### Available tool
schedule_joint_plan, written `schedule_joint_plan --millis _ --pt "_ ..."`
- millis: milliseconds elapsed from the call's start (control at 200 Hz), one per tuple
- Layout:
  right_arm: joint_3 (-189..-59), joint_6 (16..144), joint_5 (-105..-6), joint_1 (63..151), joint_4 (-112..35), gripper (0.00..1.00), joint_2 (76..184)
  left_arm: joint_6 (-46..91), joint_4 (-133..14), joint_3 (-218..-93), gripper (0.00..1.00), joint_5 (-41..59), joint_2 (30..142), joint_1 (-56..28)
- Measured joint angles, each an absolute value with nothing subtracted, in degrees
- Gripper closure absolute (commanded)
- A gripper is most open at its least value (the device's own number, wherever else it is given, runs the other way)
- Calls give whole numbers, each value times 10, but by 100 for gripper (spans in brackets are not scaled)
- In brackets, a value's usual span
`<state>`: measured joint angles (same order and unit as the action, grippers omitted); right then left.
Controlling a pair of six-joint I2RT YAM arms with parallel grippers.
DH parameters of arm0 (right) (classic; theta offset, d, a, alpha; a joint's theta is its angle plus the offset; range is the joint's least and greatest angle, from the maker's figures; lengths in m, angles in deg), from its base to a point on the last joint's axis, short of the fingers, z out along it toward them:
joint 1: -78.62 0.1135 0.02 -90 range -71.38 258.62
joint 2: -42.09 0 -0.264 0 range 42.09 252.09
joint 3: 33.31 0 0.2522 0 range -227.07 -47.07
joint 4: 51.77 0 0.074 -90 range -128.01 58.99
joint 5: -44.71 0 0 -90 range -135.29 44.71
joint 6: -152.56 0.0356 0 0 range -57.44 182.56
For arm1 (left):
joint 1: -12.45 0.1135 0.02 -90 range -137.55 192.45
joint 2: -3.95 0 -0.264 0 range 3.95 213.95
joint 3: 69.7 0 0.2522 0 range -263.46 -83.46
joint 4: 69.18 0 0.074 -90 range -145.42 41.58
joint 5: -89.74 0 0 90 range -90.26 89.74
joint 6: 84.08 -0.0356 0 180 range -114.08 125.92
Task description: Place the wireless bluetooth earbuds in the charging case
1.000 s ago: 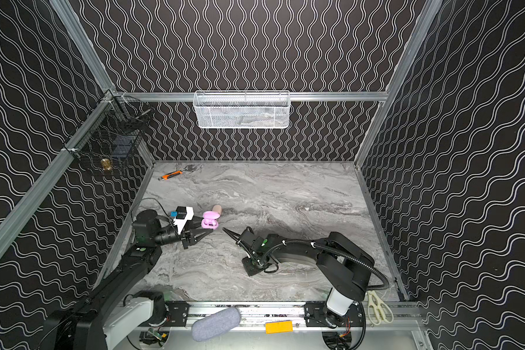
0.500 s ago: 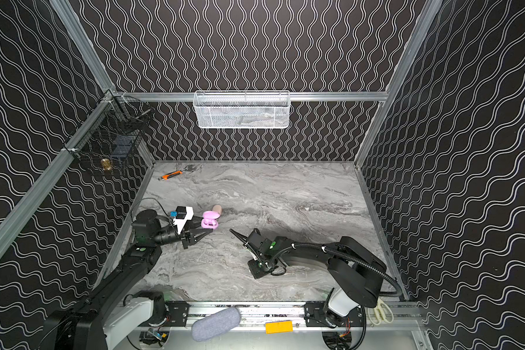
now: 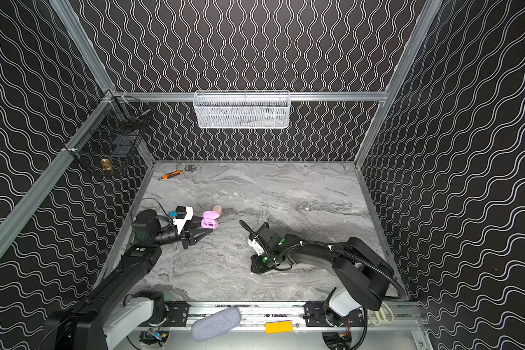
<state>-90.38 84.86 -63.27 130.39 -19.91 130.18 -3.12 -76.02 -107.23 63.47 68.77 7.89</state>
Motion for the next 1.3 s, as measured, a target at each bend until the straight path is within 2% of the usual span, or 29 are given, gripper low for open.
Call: schedule_joint_plan --millis 716,1296 --pt "-938 825 -606 1304 -199 67 1330 -31 -754 -1074 65 635 688 79" --pt "-912 825 -657 1312 -225 64 1322 -31 -753 -1074 65 635 688 79"
